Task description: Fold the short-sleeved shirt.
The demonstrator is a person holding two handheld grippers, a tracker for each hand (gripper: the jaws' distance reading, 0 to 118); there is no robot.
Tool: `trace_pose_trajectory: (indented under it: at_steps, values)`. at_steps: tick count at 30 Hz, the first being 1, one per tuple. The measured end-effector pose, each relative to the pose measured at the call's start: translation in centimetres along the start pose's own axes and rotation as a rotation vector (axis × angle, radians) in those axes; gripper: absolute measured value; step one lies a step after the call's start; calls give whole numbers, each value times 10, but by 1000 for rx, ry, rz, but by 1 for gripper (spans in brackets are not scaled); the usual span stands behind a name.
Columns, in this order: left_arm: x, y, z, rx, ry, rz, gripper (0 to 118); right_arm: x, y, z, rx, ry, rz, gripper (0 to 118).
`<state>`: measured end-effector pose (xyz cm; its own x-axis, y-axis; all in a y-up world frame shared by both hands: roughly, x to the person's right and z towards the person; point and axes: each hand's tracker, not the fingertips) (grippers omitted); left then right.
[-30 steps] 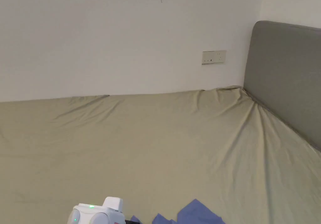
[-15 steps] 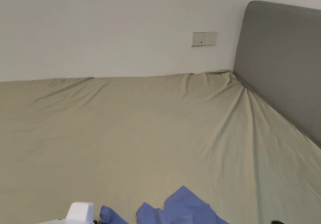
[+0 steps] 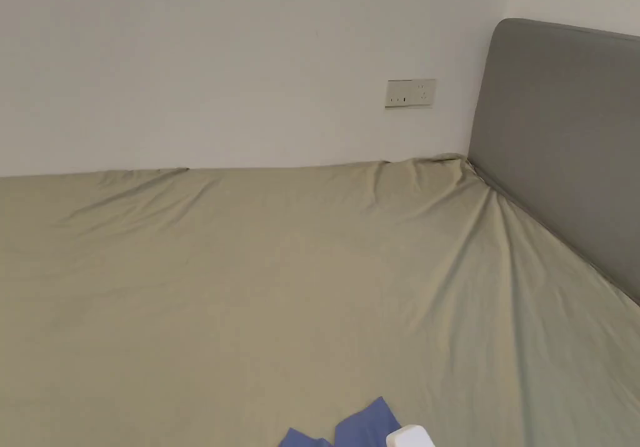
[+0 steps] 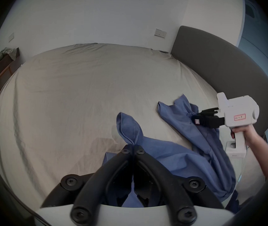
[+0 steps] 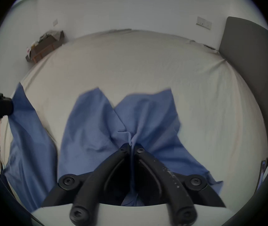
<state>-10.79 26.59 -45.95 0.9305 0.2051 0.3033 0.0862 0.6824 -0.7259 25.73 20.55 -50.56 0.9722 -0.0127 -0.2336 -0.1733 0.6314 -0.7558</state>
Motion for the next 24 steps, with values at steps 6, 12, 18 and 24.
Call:
trace_pose_trajectory:
  at_steps: [6, 12, 18, 24]
  values:
    - [5, 2, 97, 310, 4, 70, 0, 2, -34, 127, 417, 11, -168, 5]
    - [14, -24, 221, 618, 150, 76, 0, -29, -76, 273, 751, -20, -245, 5]
    - [35, -67, 336, 1002, 259, 128, 0, -65, -112, 395, 1030, -72, -263, 5]
    - [41, -88, 408, 1261, 209, 235, 0, -83, -122, 476, 1252, -78, -249, 5]
